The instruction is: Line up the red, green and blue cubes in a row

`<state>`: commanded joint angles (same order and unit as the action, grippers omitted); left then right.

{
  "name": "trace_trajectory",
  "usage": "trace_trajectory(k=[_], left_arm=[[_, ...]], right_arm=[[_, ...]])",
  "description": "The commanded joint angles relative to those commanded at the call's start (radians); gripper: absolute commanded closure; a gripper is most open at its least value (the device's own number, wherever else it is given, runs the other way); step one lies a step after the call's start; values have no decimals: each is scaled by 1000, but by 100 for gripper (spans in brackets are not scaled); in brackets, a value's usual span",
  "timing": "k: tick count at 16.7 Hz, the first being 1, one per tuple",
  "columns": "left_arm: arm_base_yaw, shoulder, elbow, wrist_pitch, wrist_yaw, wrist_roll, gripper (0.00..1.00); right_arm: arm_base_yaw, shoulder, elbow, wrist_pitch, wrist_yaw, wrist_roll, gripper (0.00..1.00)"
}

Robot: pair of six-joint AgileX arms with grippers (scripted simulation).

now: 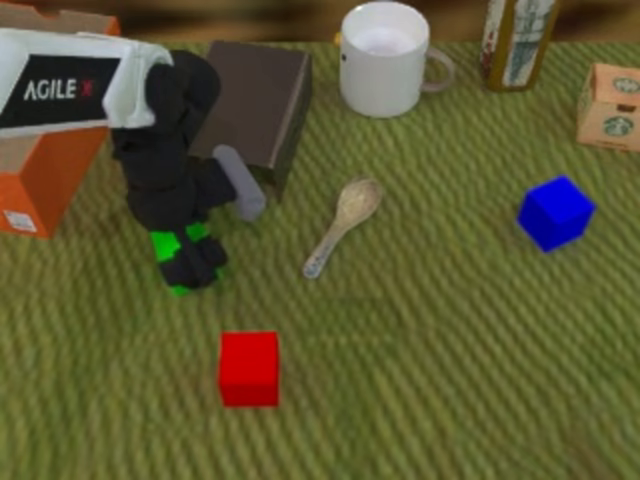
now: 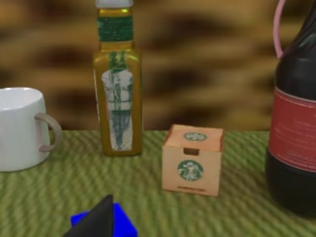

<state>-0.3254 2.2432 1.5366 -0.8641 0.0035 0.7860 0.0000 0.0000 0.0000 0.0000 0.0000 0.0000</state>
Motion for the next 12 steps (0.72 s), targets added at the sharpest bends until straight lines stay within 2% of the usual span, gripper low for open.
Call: trace_trajectory(k=[8, 12], left_arm=[[0, 0, 0, 0, 0, 0, 100], [-2, -38, 34, -57, 12, -6, 100]], right_arm=[[0, 0, 0, 0, 0, 0, 0], [0, 0, 0, 0, 0, 0, 0]])
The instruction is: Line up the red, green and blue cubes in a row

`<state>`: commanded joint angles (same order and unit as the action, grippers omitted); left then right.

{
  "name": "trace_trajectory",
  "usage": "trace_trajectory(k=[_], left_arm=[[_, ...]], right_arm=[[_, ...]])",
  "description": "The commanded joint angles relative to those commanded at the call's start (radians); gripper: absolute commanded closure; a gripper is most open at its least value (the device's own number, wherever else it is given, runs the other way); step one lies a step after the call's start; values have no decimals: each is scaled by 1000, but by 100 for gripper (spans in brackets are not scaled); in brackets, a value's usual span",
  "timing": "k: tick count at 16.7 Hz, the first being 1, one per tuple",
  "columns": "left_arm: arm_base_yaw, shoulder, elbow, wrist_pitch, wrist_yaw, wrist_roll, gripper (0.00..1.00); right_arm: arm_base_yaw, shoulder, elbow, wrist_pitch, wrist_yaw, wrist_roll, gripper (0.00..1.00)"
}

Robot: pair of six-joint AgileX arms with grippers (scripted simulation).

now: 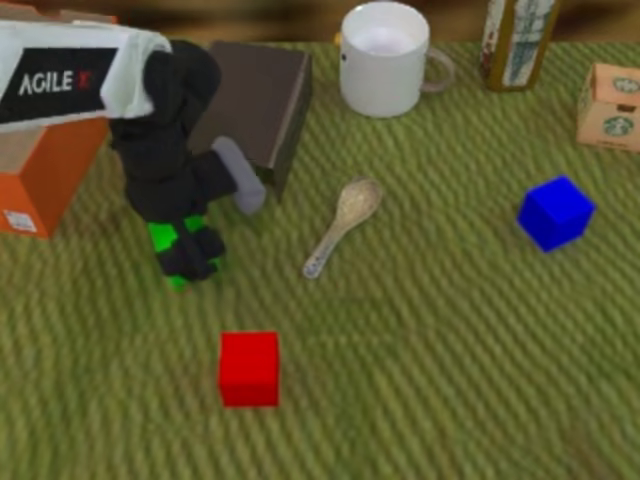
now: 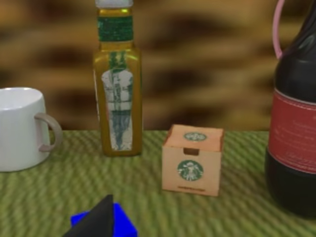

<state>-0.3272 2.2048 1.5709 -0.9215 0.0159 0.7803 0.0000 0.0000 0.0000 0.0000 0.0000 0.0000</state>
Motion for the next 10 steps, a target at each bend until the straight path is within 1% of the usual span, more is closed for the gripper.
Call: trace_trajectory(k=[5, 7, 10], left_arm=[[13, -58, 101, -170, -1, -2, 100], [17, -74, 120, -196, -1, -5, 100], [12, -70, 118, -194, -1, -3, 100]], right_arm=[[0, 0, 0, 0, 0, 0, 0], [0, 0, 0, 0, 0, 0, 0], [0, 0, 0, 0, 0, 0, 0]])
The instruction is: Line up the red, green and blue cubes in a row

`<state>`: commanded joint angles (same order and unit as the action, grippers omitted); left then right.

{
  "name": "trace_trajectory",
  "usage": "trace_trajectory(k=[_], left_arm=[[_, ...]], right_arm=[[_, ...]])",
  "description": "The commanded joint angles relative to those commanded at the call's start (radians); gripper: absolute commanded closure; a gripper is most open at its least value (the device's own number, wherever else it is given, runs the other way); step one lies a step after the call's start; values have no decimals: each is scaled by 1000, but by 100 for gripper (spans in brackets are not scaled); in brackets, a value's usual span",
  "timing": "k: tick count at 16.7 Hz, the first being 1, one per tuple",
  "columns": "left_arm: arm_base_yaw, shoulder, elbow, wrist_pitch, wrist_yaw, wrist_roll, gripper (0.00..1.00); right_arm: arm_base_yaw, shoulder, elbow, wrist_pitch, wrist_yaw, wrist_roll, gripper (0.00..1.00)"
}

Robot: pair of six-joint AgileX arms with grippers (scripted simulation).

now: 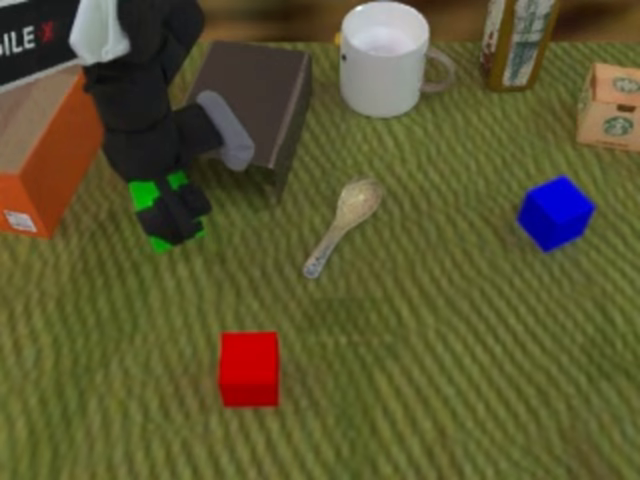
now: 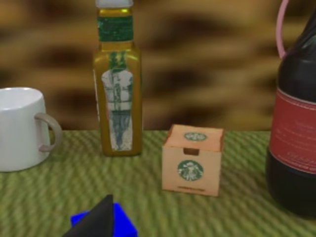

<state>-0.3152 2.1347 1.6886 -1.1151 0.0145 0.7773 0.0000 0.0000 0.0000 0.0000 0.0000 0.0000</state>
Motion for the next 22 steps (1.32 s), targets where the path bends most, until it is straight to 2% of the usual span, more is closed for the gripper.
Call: trace_trajectory(k=[2, 4, 10, 13, 19, 22], left_arm=[[-15, -3, -2, -1, 0, -1, 100], [-73, -14, -8, -5, 0, -5, 100], [-390, -78, -63, -24, 1, -33, 100], [-501, -109, -85, -27, 1, -47, 100], [-519, -112, -89, -22, 1, -49, 100], [-523, -90, -136, 49, 0, -48, 100]], right_arm=[[0, 0, 0, 0, 0, 0, 0], [0, 0, 0, 0, 0, 0, 0], [0, 0, 0, 0, 0, 0, 0], [0, 0, 0, 0, 0, 0, 0], [0, 0, 0, 0, 0, 0, 0], [0, 0, 0, 0, 0, 0, 0]])
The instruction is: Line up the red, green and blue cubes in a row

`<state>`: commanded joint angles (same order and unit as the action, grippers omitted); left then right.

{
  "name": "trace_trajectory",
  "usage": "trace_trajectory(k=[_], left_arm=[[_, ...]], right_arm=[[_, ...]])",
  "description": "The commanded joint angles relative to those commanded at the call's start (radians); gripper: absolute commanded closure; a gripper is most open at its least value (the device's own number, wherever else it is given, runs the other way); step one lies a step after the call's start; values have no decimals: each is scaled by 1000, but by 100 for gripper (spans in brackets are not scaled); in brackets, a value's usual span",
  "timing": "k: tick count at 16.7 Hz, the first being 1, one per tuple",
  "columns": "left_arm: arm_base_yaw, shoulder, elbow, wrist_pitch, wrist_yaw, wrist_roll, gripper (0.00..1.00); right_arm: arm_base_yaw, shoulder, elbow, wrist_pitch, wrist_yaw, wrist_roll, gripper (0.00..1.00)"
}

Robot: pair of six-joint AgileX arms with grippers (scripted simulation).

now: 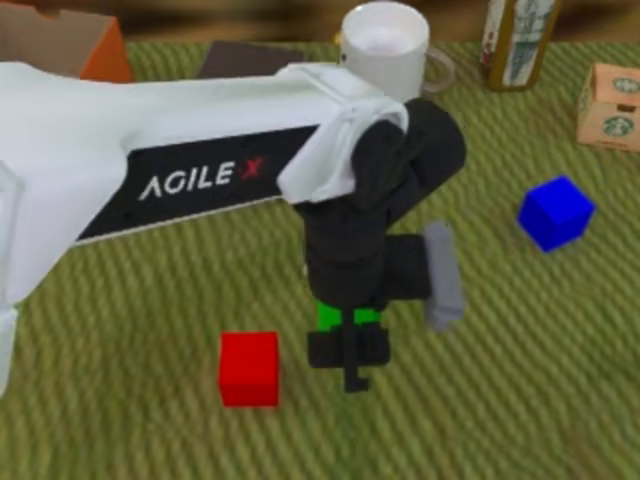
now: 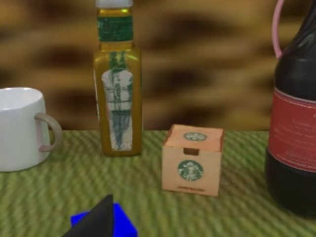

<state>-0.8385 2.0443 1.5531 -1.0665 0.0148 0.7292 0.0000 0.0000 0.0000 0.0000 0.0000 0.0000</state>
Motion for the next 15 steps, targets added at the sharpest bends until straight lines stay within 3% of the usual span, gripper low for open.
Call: trace_trajectory(k=[4, 9, 15], left_arm=[[-2, 50, -93, 145, 1, -4, 100], [-2, 61, -111, 170, 1, -5, 100], [-2, 61, -111, 170, 1, -5, 55]], right_arm=[[0, 0, 0, 0, 0, 0, 0], [0, 0, 0, 0, 0, 0, 0], [0, 0, 0, 0, 0, 0, 0]])
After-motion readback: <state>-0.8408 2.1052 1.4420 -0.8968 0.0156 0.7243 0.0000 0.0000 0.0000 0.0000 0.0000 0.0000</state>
